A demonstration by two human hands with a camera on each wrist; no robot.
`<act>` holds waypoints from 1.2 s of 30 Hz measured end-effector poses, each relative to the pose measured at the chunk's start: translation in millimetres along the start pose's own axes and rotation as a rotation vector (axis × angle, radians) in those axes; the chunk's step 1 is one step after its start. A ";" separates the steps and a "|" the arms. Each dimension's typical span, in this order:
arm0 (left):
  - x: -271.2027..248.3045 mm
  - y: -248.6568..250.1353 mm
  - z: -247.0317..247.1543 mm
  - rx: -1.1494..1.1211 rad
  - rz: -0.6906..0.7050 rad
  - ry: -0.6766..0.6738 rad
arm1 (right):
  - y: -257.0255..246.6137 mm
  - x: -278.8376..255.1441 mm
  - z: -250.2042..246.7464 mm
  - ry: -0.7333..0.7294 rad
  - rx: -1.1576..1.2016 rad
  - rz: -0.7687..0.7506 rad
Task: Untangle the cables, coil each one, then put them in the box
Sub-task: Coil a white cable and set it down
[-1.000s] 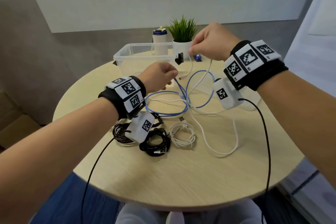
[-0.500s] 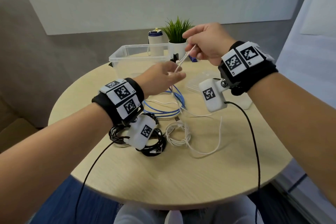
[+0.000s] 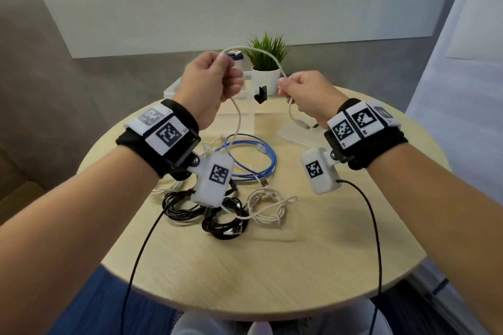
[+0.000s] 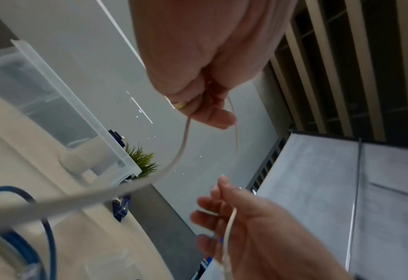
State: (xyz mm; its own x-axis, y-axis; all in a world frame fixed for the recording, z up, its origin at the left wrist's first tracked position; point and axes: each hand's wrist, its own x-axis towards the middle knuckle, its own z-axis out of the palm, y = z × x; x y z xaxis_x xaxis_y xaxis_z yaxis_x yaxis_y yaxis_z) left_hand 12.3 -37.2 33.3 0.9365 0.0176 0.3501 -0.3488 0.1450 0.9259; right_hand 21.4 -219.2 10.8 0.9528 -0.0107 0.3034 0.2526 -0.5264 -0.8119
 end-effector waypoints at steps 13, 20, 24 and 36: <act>-33.6 -45.2 5.4 0.743 -0.239 -0.358 | -31.6 -8.3 -4.7 -0.088 1.050 0.000; -51.3 -41.7 11.2 0.885 -0.208 -0.707 | -16.7 -1.6 6.5 0.143 0.692 -0.005; -42.5 -26.9 12.8 0.695 -0.117 -0.579 | -3.3 0.0 9.1 -0.004 0.148 -0.020; 5.2 -11.7 -8.6 0.740 0.203 -0.225 | -17.8 -17.5 -3.3 -0.355 0.353 -0.045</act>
State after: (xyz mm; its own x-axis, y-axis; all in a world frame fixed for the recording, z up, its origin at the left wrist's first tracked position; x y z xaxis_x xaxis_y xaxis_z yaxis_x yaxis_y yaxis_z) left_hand 21.5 -30.3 23.1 0.8503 -0.2385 0.4691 -0.5181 -0.5354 0.6670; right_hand -0.4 -212.5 21.6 0.9226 0.3278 0.2035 0.2780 -0.1991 -0.9397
